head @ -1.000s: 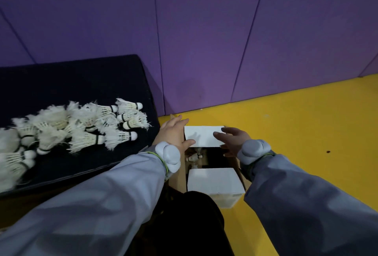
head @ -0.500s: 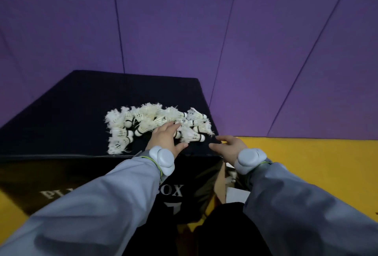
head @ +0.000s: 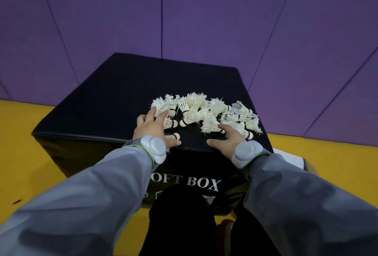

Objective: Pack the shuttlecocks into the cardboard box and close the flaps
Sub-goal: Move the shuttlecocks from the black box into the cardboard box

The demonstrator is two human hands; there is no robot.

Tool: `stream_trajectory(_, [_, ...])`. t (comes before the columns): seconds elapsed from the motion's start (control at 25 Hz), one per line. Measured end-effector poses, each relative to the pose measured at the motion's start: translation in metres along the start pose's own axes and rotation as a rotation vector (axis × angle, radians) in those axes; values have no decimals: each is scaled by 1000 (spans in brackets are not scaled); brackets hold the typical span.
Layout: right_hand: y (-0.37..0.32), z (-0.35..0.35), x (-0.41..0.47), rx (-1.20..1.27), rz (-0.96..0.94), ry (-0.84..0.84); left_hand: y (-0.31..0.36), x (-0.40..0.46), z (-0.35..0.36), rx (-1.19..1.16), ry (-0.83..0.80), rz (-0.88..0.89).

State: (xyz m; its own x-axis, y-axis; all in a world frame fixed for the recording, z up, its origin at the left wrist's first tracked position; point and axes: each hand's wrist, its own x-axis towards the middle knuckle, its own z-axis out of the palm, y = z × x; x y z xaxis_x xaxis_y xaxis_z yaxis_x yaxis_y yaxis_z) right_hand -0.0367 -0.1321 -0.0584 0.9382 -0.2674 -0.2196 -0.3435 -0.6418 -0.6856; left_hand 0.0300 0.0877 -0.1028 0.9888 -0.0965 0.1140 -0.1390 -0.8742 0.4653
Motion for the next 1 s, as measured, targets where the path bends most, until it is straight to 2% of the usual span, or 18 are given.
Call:
stream_trajectory(0.2, [-16,20,34,-199,-56,111,-11,17,6,-99,-39,-38])
stream_trajectory(0.52, [-36,57,66,-219,-73,140,1,43,19,-276,-57,-81])
stream_trajectory(0.76, [-34,69,77,-142,-100,229,0,44,11,-214,-166,-25])
stream_trajectory(1.0, [-34,67,67,-130,-131,259,24,40,8,-75,-319,-55])
